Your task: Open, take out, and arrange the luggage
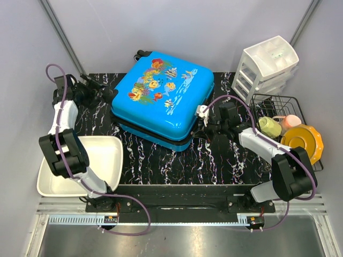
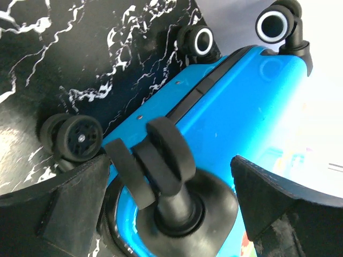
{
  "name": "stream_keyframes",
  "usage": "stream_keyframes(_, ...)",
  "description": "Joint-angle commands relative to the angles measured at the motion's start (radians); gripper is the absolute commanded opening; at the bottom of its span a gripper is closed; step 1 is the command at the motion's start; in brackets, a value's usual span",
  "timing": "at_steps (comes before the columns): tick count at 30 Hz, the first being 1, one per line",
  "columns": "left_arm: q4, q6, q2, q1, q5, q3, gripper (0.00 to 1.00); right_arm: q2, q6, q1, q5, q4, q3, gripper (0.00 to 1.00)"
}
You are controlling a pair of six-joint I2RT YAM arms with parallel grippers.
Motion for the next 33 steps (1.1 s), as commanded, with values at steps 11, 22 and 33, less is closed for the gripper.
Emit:
stream_keyframes(11,0.183,-0.097,0.117,-0.031,0.175,0.135,0.85,0.074,0.022,0.083,0.046,0.153,0.115,0.00)
stream_keyframes(22,0.192,-0.101,0.114,-0.021,0.183,0.086,0.98,0.082,0.045,0.114,0.075,0.182,0.112,0.00)
stream_keyframes(33,0.147,-0.086,0.110,0.002,0.163,0.047,0.94,0.048,0.013,0.114,0.095,0.153,0.097,0.00)
